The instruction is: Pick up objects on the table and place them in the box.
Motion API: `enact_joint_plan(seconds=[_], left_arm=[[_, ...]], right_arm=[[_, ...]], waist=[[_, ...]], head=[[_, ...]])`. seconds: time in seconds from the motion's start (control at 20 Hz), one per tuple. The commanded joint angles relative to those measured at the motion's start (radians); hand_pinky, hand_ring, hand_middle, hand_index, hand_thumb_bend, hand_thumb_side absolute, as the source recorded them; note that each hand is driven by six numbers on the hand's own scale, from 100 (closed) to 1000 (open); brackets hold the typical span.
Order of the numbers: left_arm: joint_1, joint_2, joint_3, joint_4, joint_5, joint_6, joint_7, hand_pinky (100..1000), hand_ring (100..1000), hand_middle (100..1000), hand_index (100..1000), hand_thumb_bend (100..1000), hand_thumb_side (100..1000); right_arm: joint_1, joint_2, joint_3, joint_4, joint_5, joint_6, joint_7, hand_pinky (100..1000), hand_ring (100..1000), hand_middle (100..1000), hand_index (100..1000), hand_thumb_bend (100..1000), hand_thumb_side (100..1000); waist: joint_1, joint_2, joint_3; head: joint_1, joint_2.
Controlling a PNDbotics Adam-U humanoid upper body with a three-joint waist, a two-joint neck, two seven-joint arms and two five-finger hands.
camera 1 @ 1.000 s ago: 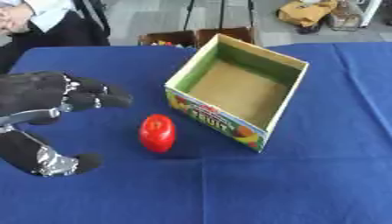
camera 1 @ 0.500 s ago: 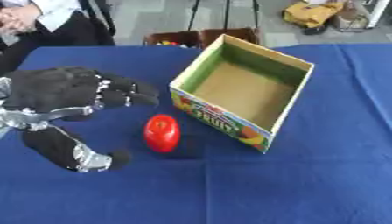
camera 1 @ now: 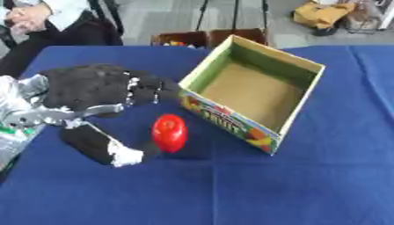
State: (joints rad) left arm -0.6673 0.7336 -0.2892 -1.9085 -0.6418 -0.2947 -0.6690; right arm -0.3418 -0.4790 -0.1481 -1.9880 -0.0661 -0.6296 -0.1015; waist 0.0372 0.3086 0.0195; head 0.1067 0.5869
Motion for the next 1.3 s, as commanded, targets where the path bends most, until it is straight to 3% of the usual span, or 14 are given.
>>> enact_joint_plan(seconds=[0.05, 0.4, 0.65, 0.85, 1.3], left_arm=[[-0.026, -0.002, -0.003, 0.044, -0.044, -0.006, -0.002, 656, 902, 943, 1000, 269, 829], [-0.034, -0.059, -0.022, 0.199, -0.128, -0.007, 0.024, 609, 880, 911, 1000, 305, 816], [-0.040, -0.101, -0.035, 0.317, -0.076, -0.001, -0.013, 504, 820, 874, 1000, 439, 775], [-0.058, -0.121, -0.035, 0.364, -0.037, -0.003, -0.040, 485, 822, 910, 1000, 550, 707], [-0.089, -0.165, -0.004, 0.458, -0.071, 0.003, -0.038, 475, 825, 904, 1000, 573, 742]], right_arm=[[-0.005, -0.013, -0.003, -0.012, -0.013, 0.000, 0.005, 793, 841, 651, 818, 100, 791], [-0.009, -0.009, 0.000, -0.012, -0.016, 0.001, 0.009, 795, 843, 650, 819, 100, 792], [-0.011, -0.003, 0.001, -0.012, -0.016, 0.003, 0.012, 797, 845, 649, 819, 100, 794], [-0.011, 0.000, 0.001, -0.012, -0.014, 0.006, 0.012, 800, 847, 647, 820, 100, 798], [-0.011, 0.011, 0.003, -0.012, -0.009, 0.014, 0.015, 804, 851, 643, 815, 100, 801]], waist=[[0.003, -0.039, 0.001], [0.004, -0.035, -0.004], [0.003, -0.030, -0.008], [0.000, -0.026, -0.008], [-0.005, -0.021, -0.014]], head=[[0.009, -0.003], [0.014, -0.009], [0.016, -0.014], [0.018, -0.014], [0.023, -0.022]])
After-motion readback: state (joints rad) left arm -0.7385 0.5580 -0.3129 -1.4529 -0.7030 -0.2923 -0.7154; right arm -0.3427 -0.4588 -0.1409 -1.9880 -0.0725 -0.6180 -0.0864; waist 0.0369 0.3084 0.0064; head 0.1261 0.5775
